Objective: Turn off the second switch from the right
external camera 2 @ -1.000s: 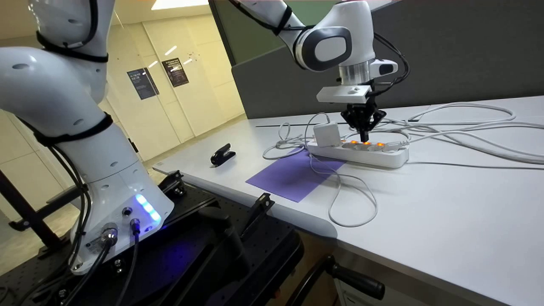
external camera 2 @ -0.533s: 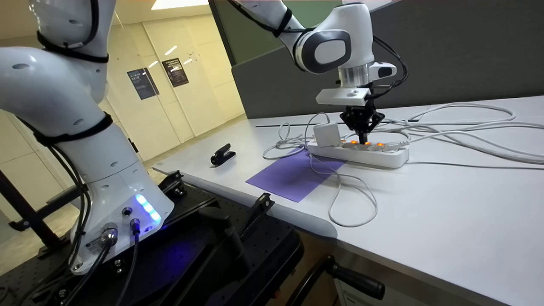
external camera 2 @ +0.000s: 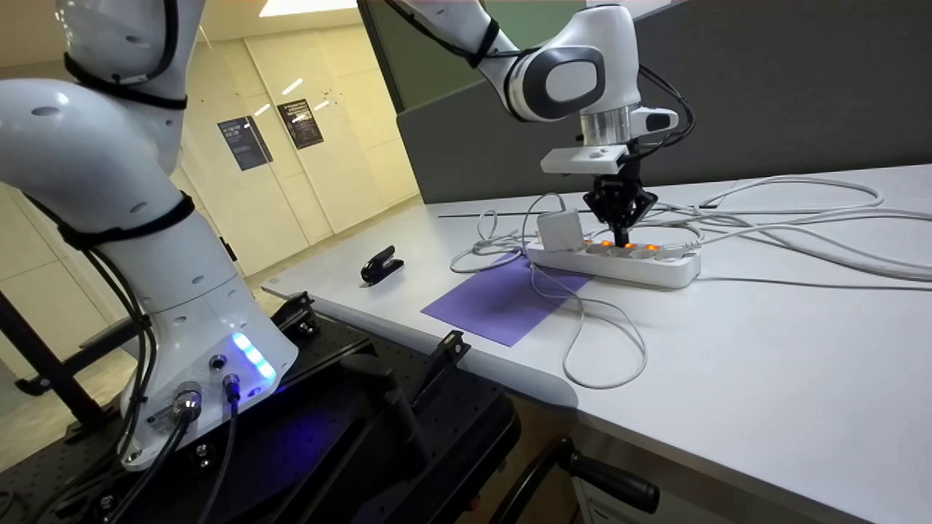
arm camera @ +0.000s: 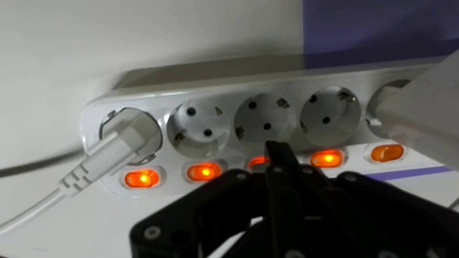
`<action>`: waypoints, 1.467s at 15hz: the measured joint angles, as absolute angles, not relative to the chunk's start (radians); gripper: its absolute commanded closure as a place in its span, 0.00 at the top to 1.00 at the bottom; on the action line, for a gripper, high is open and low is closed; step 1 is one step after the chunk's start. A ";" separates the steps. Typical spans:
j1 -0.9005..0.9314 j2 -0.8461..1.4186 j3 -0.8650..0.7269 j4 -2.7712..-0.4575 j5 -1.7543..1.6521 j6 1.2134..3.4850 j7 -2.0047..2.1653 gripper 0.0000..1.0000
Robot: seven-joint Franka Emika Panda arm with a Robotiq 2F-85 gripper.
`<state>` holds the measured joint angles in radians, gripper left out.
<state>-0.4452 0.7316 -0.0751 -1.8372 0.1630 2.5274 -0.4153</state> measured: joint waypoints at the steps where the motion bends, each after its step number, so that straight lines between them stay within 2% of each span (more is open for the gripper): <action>1: -0.429 0.736 -0.088 -1.827 0.149 2.514 -0.385 0.00; 15: -0.401 0.840 -0.130 -1.601 0.142 2.206 -0.181 0.00; 22: -0.401 0.820 -0.135 -1.617 0.180 2.196 -0.151 0.00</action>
<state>-0.4010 0.8203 -0.1354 -1.6170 0.1803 2.1962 -0.1508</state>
